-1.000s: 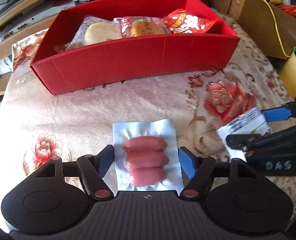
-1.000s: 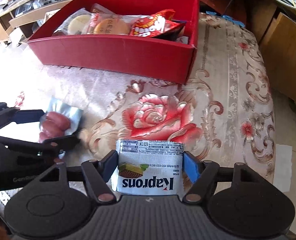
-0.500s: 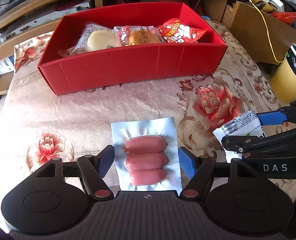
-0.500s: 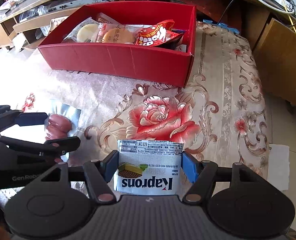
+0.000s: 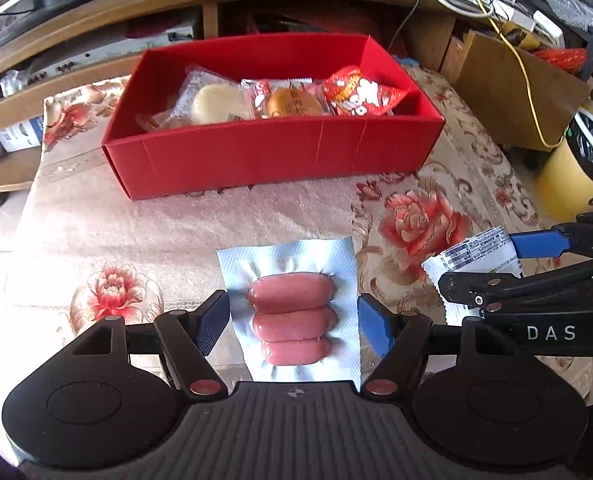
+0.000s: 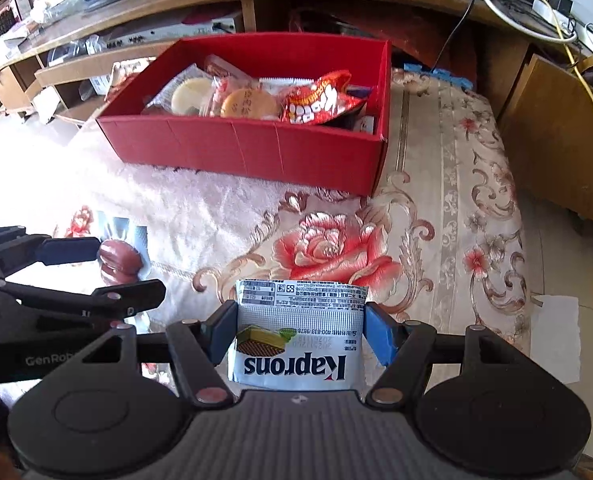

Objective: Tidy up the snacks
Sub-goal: 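Lift both packets and carry them over the red box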

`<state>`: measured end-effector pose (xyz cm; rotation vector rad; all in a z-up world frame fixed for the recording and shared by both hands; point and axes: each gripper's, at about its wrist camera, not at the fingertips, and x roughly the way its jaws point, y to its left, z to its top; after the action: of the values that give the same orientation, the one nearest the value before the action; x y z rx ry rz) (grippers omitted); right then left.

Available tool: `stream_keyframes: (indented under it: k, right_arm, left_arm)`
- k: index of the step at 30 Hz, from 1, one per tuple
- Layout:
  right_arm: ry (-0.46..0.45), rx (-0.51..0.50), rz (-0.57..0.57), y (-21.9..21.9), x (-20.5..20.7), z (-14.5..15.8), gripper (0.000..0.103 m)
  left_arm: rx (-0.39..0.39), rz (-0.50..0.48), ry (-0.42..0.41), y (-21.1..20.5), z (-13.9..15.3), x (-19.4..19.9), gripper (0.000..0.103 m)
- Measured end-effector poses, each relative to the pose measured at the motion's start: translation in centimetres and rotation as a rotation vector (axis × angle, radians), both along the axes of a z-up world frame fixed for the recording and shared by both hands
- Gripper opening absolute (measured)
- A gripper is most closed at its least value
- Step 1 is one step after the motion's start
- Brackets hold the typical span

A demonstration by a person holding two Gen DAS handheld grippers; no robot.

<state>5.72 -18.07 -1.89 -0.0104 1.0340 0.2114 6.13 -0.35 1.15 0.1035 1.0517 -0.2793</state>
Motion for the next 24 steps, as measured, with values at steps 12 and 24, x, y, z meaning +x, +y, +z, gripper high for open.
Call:
stream_keyframes:
  k: [12,24]
  right_arm:
    - [-0.043,0.023,-0.014,-0.3,0.2,1.6,0.065]
    - [-0.072,0.037,-0.027,-0.3,0.6,2.6,0.065]
  left_arm:
    - [-0.027,0.012,-0.045,0.3,1.4,0.2,0.075]
    - [-0.044,0.032,-0.077,0.5,2.4,1.0,0.075]
